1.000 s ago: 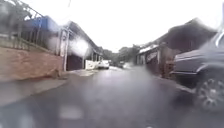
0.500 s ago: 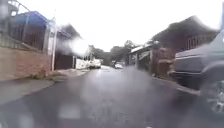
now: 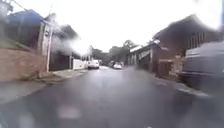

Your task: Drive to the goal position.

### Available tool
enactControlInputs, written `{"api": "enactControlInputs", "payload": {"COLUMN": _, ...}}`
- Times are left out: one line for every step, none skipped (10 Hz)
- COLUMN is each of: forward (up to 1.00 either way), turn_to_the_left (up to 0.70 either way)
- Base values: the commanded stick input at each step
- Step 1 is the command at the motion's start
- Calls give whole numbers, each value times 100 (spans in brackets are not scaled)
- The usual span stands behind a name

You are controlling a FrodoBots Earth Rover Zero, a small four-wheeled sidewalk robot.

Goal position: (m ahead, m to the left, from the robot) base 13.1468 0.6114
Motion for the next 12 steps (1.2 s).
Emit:
{"api": "enactControlInputs", "payload": {"forward": 70, "turn_to_the_left": 0}}
{"api": "enactControlInputs", "payload": {"forward": 70, "turn_to_the_left": 0}}
{"api": "enactControlInputs", "payload": {"forward": 70, "turn_to_the_left": 0}}
{"api": "enactControlInputs", "payload": {"forward": 70, "turn_to_the_left": 0}}
{"api": "enactControlInputs", "payload": {"forward": 70, "turn_to_the_left": 0}}
{"api": "enactControlInputs", "payload": {"forward": 70, "turn_to_the_left": 0}}
{"api": "enactControlInputs", "payload": {"forward": 70, "turn_to_the_left": 0}}
{"api": "enactControlInputs", "payload": {"forward": 70, "turn_to_the_left": 0}}
{"api": "enactControlInputs", "payload": {"forward": 70, "turn_to_the_left": 0}}
{"api": "enactControlInputs", "payload": {"forward": 70, "turn_to_the_left": 0}}
{"api": "enactControlInputs", "payload": {"forward": 70, "turn_to_the_left": 0}}
{"api": "enactControlInputs", "payload": {"forward": 70, "turn_to_the_left": 0}}
